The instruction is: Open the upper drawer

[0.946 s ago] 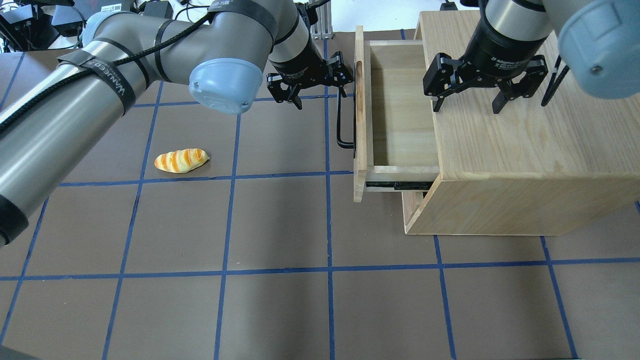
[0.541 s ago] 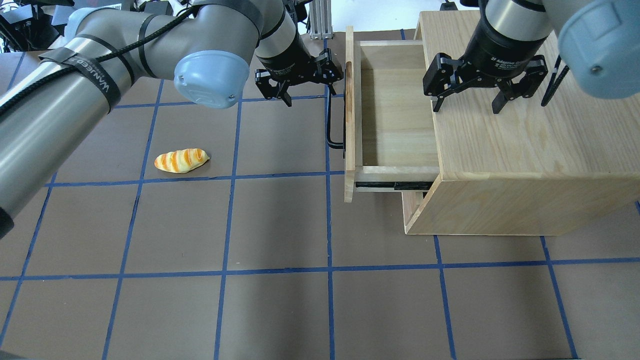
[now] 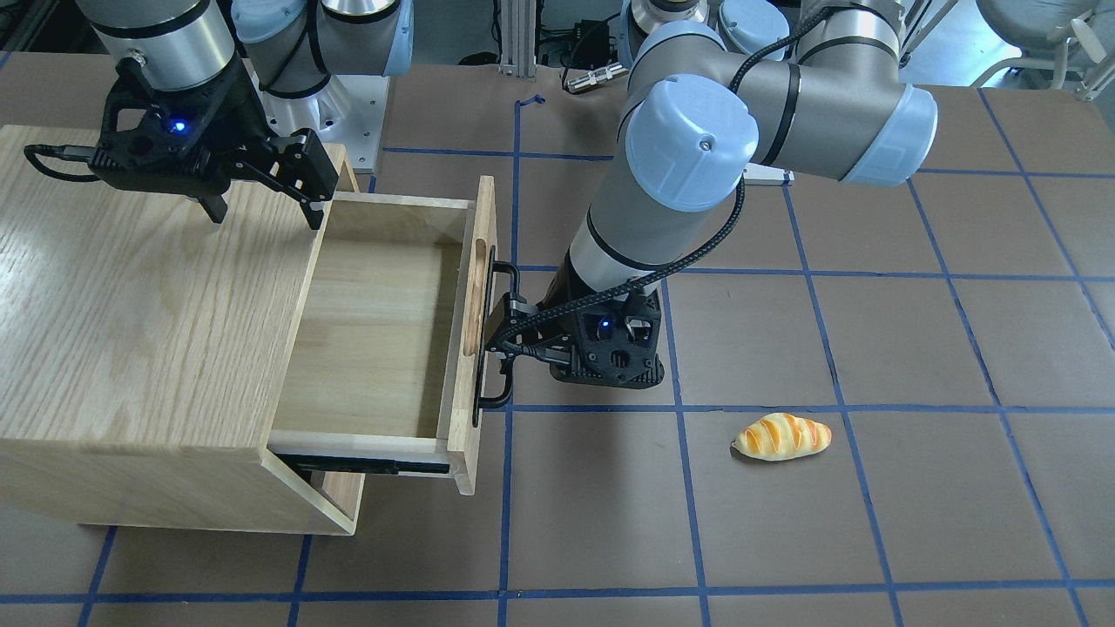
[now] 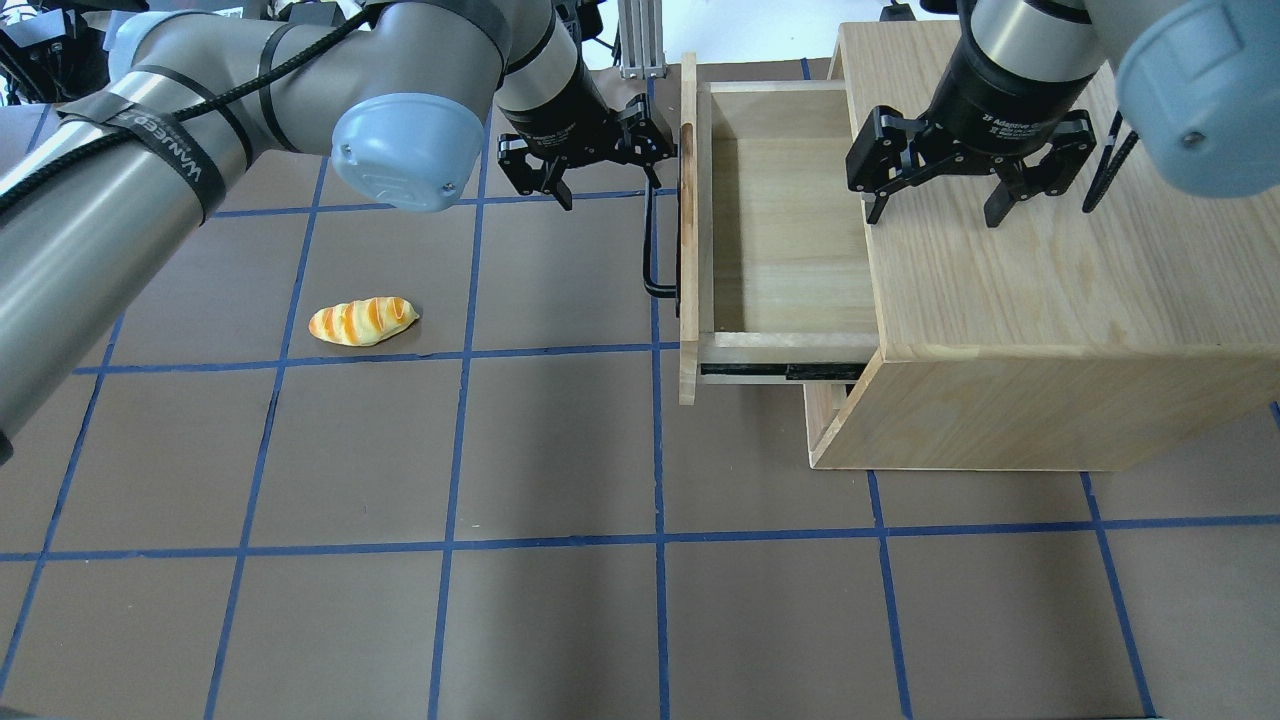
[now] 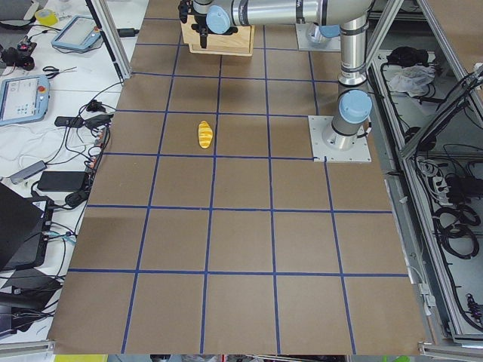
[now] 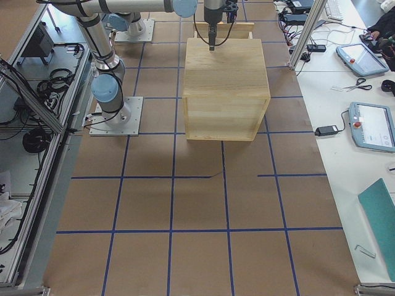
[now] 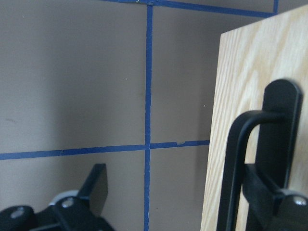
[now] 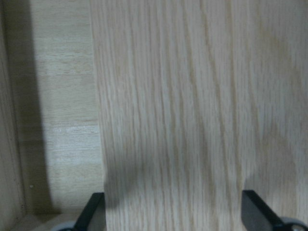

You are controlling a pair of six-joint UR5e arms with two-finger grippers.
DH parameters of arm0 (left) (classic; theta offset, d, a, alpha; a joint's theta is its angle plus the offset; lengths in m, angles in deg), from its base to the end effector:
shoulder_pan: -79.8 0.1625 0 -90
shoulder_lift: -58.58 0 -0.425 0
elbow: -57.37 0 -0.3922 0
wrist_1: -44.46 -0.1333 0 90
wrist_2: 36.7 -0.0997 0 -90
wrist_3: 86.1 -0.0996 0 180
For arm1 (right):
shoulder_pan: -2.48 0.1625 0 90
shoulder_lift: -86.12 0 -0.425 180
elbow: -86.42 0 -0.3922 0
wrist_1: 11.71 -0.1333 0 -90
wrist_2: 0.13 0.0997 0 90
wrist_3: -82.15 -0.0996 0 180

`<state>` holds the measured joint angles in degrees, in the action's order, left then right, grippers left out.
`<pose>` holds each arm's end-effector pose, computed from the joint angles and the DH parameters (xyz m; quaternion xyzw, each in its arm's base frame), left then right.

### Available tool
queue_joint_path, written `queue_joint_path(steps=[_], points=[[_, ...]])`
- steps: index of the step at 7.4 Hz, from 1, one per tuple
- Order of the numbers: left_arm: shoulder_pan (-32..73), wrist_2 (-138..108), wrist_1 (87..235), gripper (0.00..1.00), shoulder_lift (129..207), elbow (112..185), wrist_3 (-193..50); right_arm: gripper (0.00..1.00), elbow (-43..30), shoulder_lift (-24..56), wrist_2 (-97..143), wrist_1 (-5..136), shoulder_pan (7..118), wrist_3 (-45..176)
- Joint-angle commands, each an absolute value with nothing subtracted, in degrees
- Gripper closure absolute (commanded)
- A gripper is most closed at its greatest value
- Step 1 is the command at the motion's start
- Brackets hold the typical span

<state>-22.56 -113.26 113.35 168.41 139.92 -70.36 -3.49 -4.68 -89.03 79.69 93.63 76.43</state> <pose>-0.2899 -0.5922 0.3976 0.0203 -0.9901 0.0450 0.1315 0.1450 -0.4870 0.4980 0.0397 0.9990 -0.0194 0.0108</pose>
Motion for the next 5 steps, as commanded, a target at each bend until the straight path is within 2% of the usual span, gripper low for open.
queue_joint_path(steps=[1,5], points=[[-22.07,-113.26,113.63,0.0,168.1,139.81,-71.59,0.0,-3.49,-4.68,-88.99,79.69,93.63,76.44],[-20.22,-113.26,116.0,0.0,166.78,139.99,-74.24,0.0,-3.49,-4.68,-89.08,79.69,93.63,76.44]])
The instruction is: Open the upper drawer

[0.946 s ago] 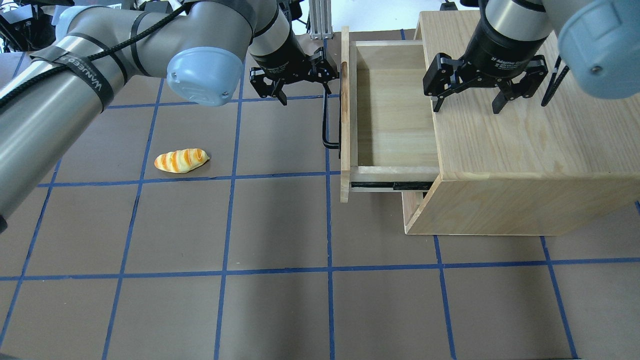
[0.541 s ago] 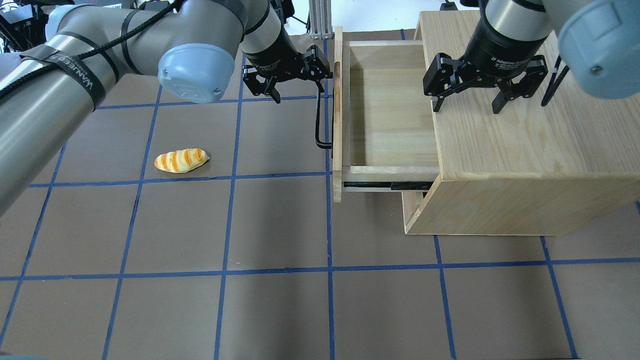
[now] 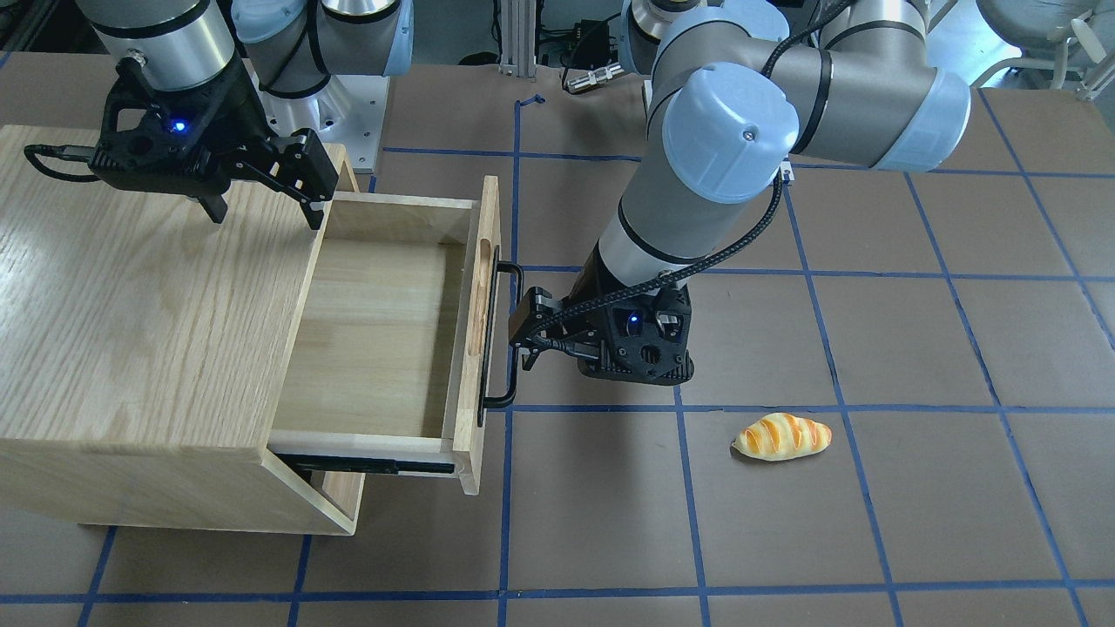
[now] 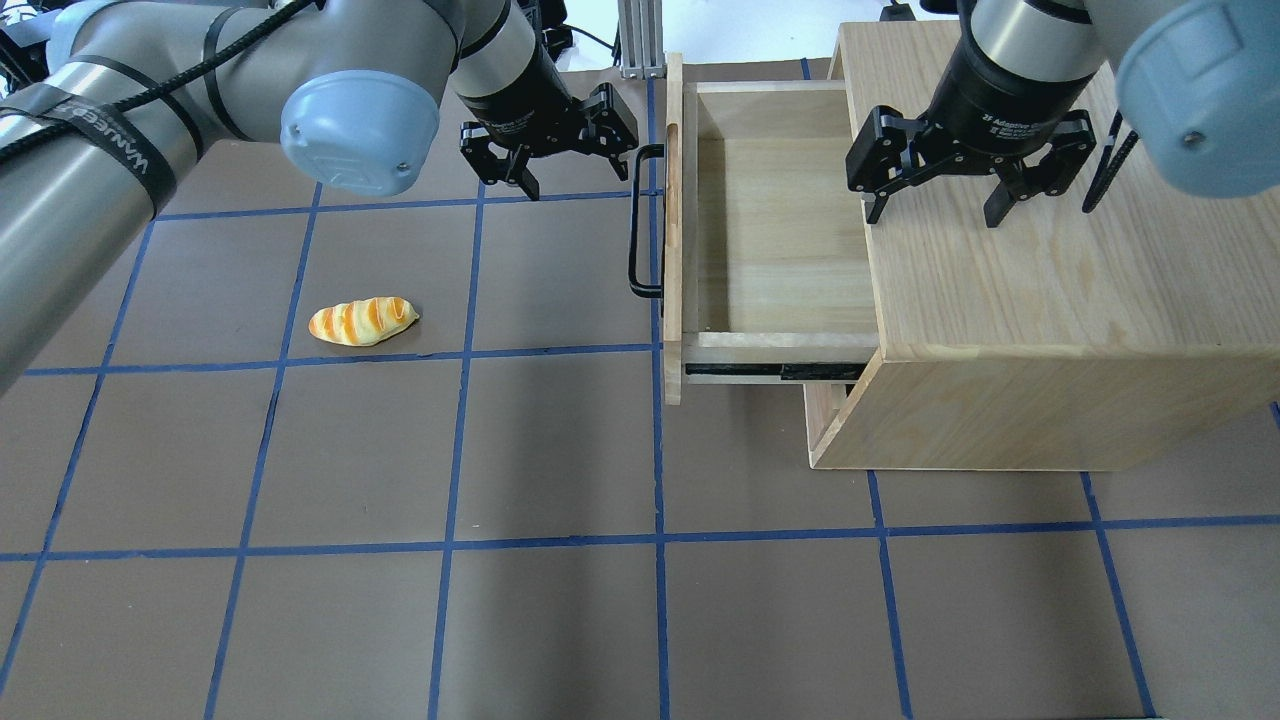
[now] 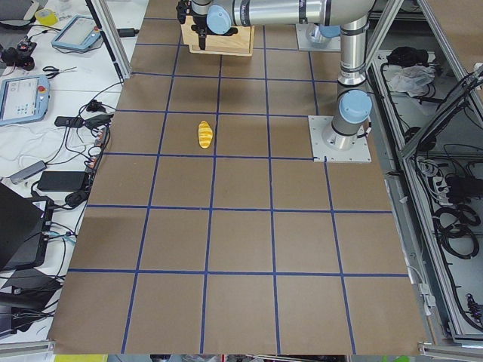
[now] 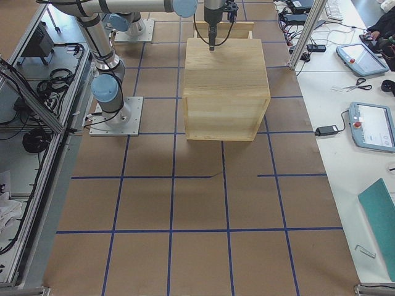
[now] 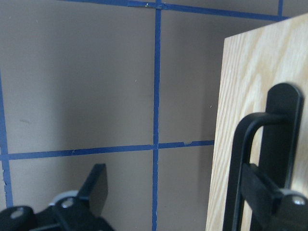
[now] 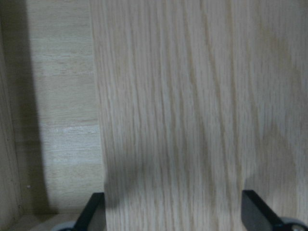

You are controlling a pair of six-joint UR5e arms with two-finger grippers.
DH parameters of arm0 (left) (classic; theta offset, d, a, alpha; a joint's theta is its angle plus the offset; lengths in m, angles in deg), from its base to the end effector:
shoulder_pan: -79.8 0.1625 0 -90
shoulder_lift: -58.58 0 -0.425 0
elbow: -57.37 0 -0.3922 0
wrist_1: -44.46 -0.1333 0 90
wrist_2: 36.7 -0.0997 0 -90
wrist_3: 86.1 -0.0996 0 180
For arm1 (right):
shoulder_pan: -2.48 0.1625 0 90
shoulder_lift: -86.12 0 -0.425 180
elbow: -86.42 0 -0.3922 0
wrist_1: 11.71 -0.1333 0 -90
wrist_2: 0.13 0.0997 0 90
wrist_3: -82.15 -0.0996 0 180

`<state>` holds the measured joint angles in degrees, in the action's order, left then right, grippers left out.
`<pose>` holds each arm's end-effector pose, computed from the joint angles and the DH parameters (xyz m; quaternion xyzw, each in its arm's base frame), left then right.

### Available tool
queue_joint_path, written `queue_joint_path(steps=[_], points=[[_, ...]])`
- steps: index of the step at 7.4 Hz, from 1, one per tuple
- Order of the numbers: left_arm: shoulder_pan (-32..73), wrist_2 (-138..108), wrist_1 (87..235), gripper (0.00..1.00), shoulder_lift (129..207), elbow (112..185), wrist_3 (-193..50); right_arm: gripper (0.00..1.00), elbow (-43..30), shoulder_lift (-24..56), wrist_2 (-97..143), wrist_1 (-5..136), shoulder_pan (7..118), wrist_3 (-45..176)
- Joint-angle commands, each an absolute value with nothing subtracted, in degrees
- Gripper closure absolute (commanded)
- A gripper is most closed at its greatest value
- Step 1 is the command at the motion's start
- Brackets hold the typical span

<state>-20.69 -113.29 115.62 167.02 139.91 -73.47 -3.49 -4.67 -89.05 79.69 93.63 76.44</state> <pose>-0.2688 -0.5924 0.4086 0.0105 -0.9908 0.0433 0.1278 0.1450 -0.4871 0.4979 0.0396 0.9990 -0.0193 0.0106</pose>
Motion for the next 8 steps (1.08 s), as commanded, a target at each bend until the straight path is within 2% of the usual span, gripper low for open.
queue_joint_path(steps=[1,6,8], points=[[-20.22,-113.17,116.0,0.0,166.77,139.9,-74.24,0.0,-3.49,-4.68,-89.08,79.69,93.63,76.44],[-16.54,-122.83,124.13,0.0,162.05,136.66,-83.71,0.0,-3.49,-4.68,-89.08,79.69,93.63,76.44],[-11.46,-123.1,127.24,0.0,158.88,137.52,-84.52,0.0,-3.49,-4.68,-89.08,79.69,93.63,76.44]])
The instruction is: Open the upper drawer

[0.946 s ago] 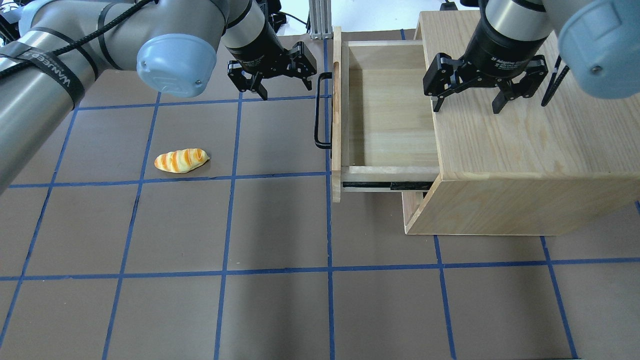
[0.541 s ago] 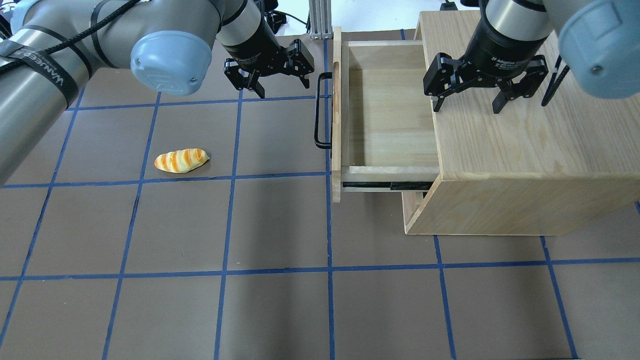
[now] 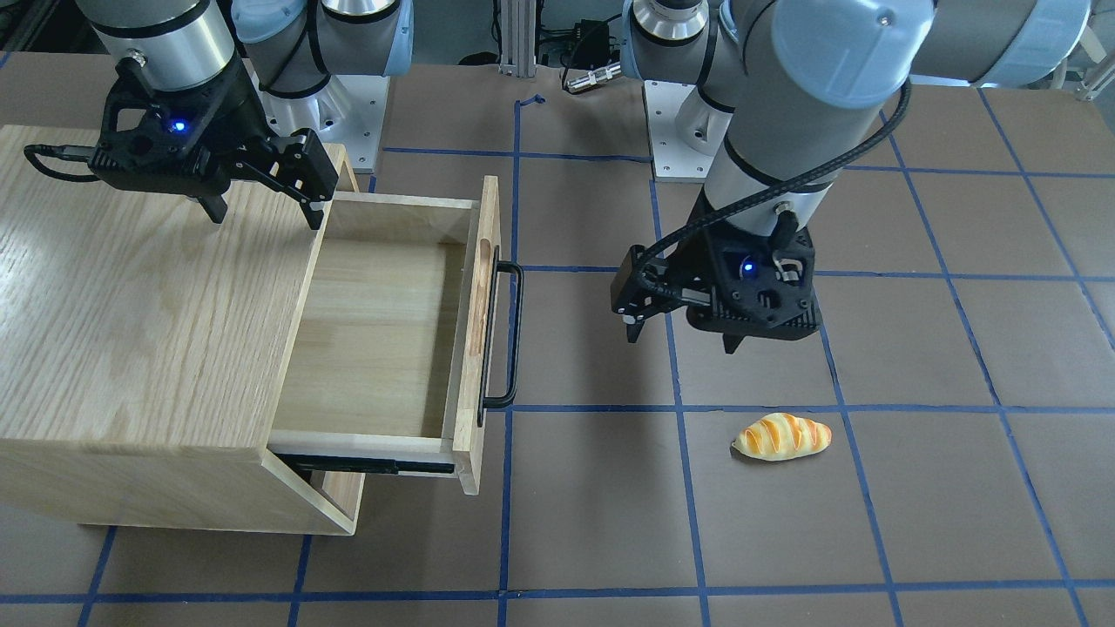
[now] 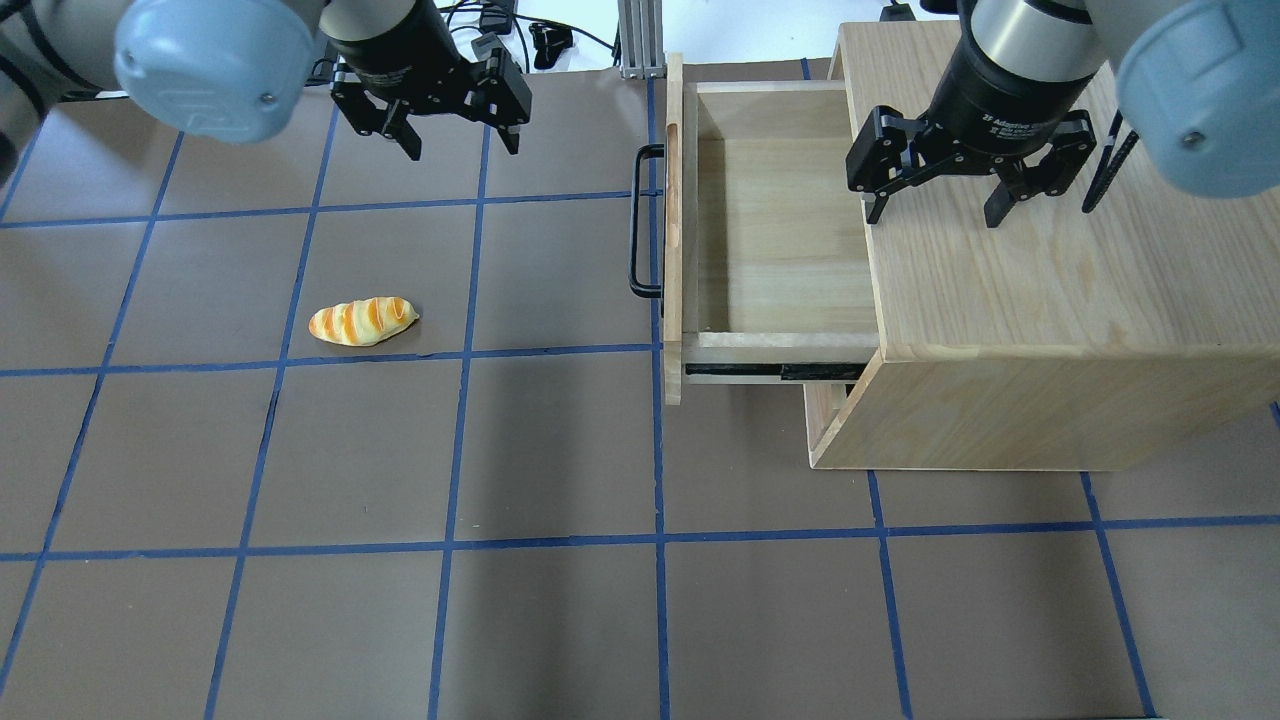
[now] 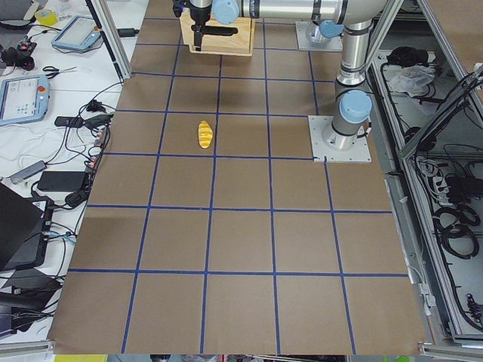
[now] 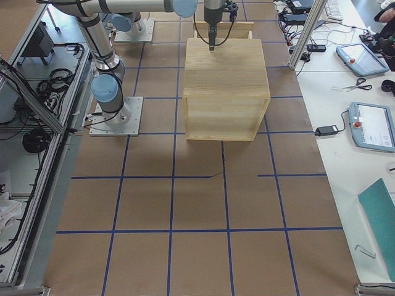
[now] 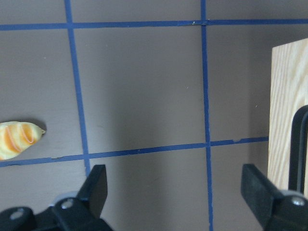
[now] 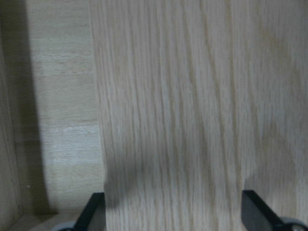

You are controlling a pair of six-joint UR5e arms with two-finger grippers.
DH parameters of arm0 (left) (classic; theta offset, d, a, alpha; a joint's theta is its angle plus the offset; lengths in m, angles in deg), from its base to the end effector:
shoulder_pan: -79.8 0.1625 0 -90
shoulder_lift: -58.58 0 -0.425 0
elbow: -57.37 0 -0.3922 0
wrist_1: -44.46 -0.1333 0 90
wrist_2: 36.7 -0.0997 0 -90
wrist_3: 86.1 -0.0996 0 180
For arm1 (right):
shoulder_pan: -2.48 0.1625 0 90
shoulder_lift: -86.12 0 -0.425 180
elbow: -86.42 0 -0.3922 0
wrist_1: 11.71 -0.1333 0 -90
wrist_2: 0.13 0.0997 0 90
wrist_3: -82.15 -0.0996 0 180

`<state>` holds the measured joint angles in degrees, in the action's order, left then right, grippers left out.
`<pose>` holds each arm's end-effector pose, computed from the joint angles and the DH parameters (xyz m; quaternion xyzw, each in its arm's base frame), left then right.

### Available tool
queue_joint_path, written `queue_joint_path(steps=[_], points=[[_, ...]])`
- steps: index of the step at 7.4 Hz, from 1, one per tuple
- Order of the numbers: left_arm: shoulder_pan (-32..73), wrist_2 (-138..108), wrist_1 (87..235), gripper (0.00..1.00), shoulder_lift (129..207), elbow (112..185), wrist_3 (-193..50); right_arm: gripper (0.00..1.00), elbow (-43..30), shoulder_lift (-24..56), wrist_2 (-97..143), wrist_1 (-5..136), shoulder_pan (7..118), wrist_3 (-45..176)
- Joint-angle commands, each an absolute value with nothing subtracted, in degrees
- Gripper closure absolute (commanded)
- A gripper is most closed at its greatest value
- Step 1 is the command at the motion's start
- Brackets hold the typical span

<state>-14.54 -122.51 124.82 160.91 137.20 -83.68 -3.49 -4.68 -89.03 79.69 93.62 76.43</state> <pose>-0.1852 -0.5821 0.4774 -0.0191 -0.9970 0.0629 0.0403 0.1449 -0.4870 0.4980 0.0398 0.9990 -0.0194 0.0108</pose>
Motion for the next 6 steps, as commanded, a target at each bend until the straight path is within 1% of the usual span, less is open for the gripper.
queue_joint_path(steps=[1,2,4,6], points=[[-9.26,-125.62,128.21,0.0,157.82,137.53,-86.78,0.0,-3.49,-4.68,-89.08,79.69,93.63,76.44],[-9.32,-126.08,129.35,0.0,156.24,137.79,-86.89,0.0,-3.49,-4.68,-88.99,79.69,93.63,76.44],[-9.06,-127.83,130.85,0.0,153.95,141.63,-88.12,0.0,-3.49,-4.68,-88.99,79.69,93.63,76.44],[-8.62,-129.42,130.42,0.0,152.11,144.02,-89.18,0.0,-3.49,-4.68,-88.99,79.69,93.63,76.44]])
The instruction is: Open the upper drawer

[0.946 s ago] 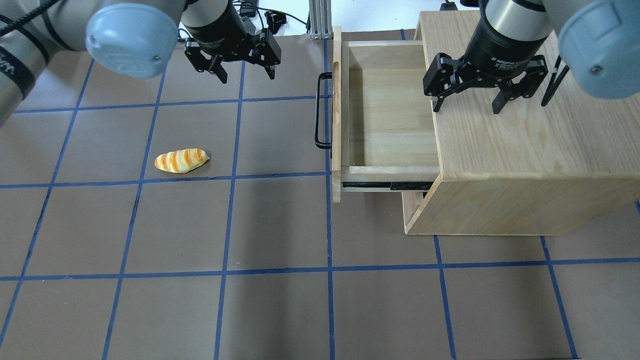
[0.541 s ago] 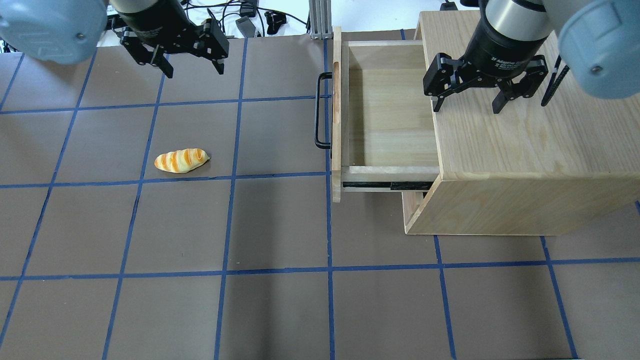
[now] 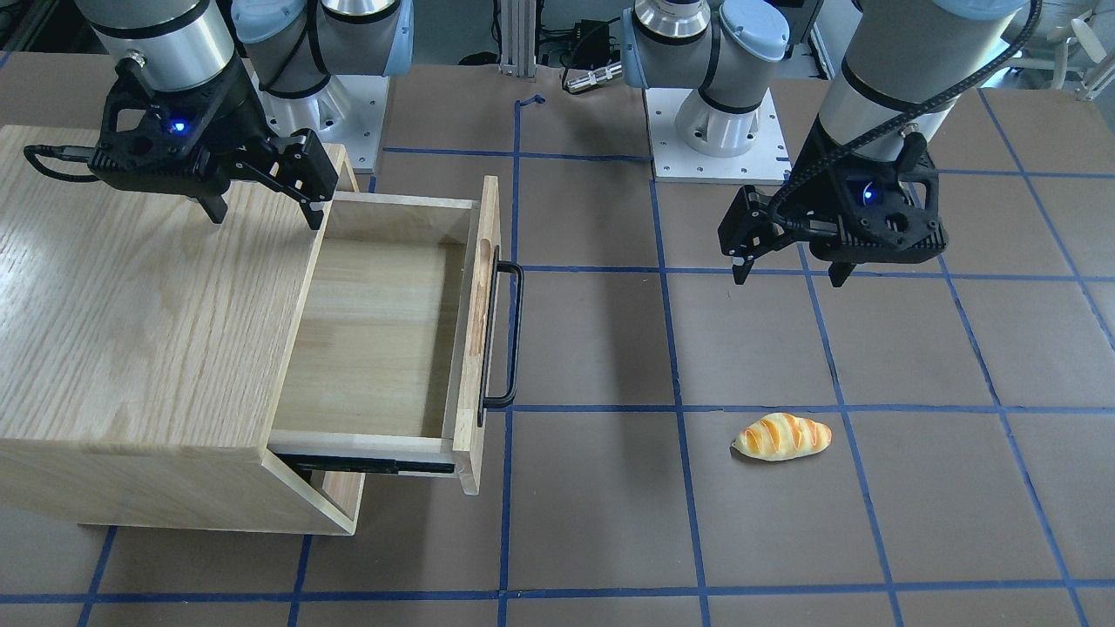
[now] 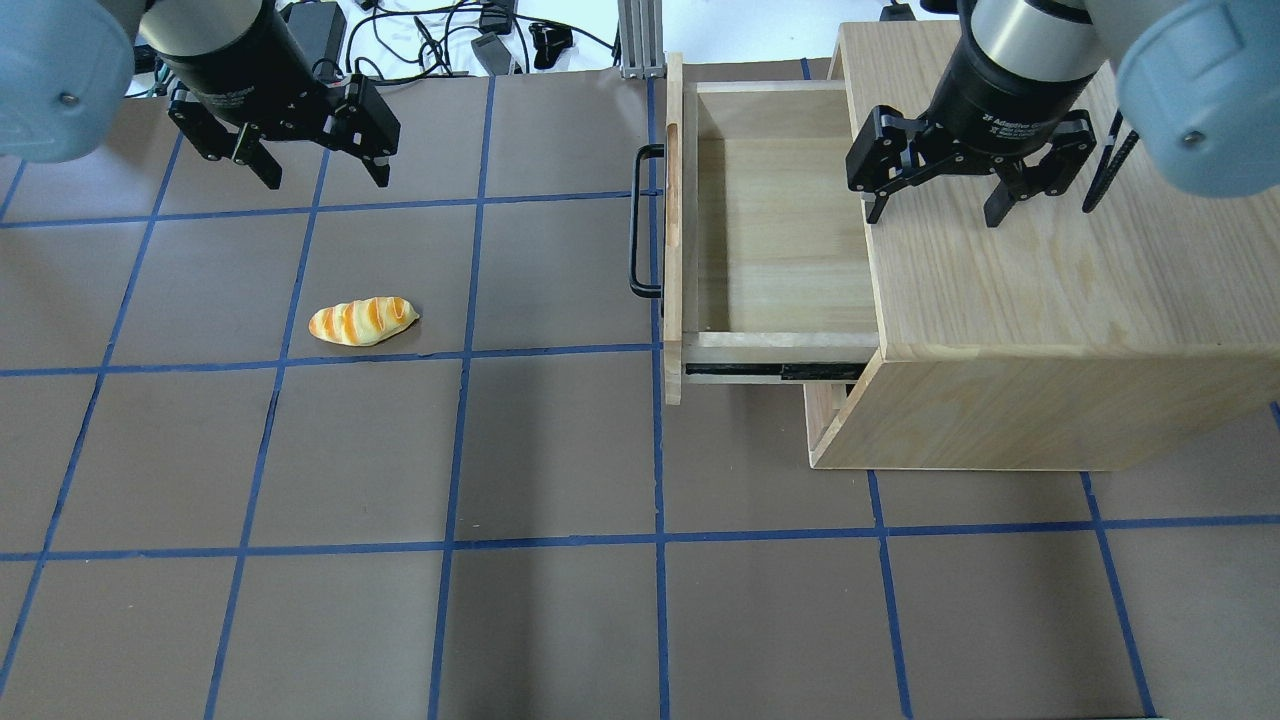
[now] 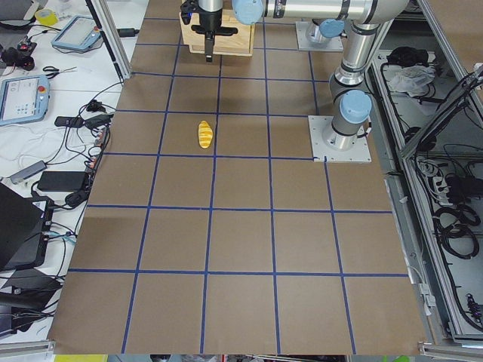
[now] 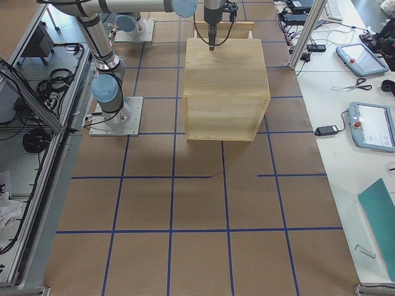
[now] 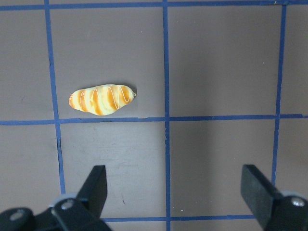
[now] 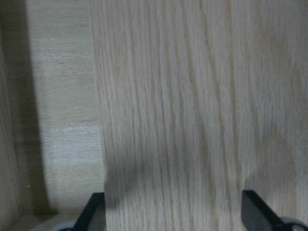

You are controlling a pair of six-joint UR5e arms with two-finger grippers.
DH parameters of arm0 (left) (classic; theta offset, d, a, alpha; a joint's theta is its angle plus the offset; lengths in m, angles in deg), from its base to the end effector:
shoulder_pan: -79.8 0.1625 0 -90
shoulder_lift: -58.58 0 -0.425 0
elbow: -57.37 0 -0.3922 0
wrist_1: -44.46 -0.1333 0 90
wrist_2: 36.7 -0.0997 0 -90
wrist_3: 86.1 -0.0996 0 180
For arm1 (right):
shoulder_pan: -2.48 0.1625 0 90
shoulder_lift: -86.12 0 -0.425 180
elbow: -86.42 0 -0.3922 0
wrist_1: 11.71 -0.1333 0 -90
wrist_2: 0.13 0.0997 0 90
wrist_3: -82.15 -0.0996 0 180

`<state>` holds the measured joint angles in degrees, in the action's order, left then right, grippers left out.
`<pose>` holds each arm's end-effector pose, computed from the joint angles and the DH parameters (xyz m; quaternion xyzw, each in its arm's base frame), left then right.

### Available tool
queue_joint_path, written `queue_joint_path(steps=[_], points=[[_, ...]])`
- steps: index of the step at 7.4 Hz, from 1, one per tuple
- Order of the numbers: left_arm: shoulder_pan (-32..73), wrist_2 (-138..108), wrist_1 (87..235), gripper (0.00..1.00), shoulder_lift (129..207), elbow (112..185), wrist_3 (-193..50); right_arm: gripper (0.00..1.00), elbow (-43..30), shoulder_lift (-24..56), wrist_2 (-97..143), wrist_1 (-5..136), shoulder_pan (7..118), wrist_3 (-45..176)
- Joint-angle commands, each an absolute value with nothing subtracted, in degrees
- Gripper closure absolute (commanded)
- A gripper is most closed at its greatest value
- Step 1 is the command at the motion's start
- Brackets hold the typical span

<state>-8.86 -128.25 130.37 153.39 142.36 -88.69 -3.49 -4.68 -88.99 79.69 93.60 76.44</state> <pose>-0.1181 -0.5376 0.4955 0.0104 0.9992 -0.0369 0.0148 0.1448 -0.4871 0.4980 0.0398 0.9990 -0.0194 0.0111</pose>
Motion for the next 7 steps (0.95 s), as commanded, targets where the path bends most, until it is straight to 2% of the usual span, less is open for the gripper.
queue_joint_path(steps=[1,7], points=[[-8.88,-129.6,130.85,0.0,151.66,144.12,-89.18,0.0,-3.49,-4.68,-88.99,79.69,93.63,76.44],[-9.06,-129.25,131.56,0.0,151.04,145.17,-89.18,0.0,-3.49,-4.68,-89.08,79.69,93.63,76.44]])
